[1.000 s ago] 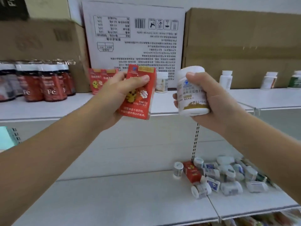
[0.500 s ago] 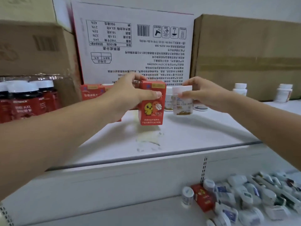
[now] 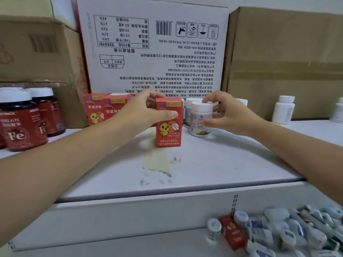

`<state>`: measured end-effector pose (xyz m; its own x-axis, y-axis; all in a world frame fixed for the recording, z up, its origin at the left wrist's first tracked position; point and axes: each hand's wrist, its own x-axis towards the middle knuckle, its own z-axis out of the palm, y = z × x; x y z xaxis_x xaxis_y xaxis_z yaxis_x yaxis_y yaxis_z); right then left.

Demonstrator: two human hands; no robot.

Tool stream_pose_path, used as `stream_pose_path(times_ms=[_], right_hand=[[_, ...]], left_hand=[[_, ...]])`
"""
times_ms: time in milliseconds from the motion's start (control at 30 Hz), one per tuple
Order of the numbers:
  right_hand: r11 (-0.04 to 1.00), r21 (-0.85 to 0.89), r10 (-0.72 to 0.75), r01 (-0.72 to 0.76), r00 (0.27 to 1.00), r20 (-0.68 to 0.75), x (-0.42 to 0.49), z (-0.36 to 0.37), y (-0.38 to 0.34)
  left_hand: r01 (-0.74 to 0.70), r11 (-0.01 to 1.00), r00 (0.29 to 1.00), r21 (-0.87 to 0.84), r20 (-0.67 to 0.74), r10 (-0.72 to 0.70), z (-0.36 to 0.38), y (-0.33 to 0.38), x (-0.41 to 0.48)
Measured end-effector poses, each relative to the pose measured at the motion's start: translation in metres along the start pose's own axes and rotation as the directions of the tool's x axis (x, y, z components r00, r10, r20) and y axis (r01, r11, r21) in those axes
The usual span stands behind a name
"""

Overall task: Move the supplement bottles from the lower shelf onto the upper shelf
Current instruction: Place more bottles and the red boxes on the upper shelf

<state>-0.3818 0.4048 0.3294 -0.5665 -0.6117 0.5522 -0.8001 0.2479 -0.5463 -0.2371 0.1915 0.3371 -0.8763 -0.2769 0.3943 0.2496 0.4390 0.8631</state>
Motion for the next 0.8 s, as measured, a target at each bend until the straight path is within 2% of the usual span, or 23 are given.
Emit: stream_pose_path(times_ms=[100,167,267,300,367,433,500,600,800], right_hand=[[0.977,-0.208,-0.043,0.04,0.999,-0.009,-0.002,0.001,-0.002],[0.935,-0.336,-0.137,0.113,0.989,-0.048,-0.004,-0.001,-0.011],[0.9,-0.366,-0.292,0.239,0.951,-0.098,-0.007,-0.004,-0.035],[0.89,-0.368,-0.304,0.269,0.952,-0.039,-0.008,-0.002,-0.045],[0.867,-0.396,-0.254,0.303,0.952,0.171,-0.01,0.006,-0.064],[0.855,-0.417,-0.159,0.307,0.922,0.353,-0.017,0.017,-0.08],[0.871,-0.384,-0.109,0.305,0.884,0.454,-0.025,0.03,-0.093],[0.887,-0.323,-0.109,0.33,0.829,0.549,-0.028,0.053,-0.111],[0.876,-0.267,-0.169,0.402,0.774,0.611,-0.019,0.099,-0.125]], left_hand=[[-0.002,1.0,1.0,0.019,0.006,0.002,-0.002,-0.002,-0.004],[0.007,0.997,1.0,0.072,-0.01,-0.006,-0.003,0.003,-0.008],[0.023,0.989,1.0,0.146,-0.007,-0.022,-0.011,0.018,-0.011],[0.02,0.984,1.0,0.18,0.0,-0.02,-0.017,0.026,-0.015],[0.006,0.974,1.0,0.227,-0.001,-0.006,-0.033,0.042,-0.026],[-0.007,0.966,1.0,0.257,-0.02,0.012,-0.055,0.053,-0.042],[-0.028,0.965,0.999,0.261,-0.022,0.035,-0.08,0.059,-0.059],[-0.009,0.969,0.998,0.246,-0.057,0.023,-0.117,0.057,-0.071],[0.178,0.951,0.976,0.254,-0.172,-0.137,-0.155,0.037,-0.071]])
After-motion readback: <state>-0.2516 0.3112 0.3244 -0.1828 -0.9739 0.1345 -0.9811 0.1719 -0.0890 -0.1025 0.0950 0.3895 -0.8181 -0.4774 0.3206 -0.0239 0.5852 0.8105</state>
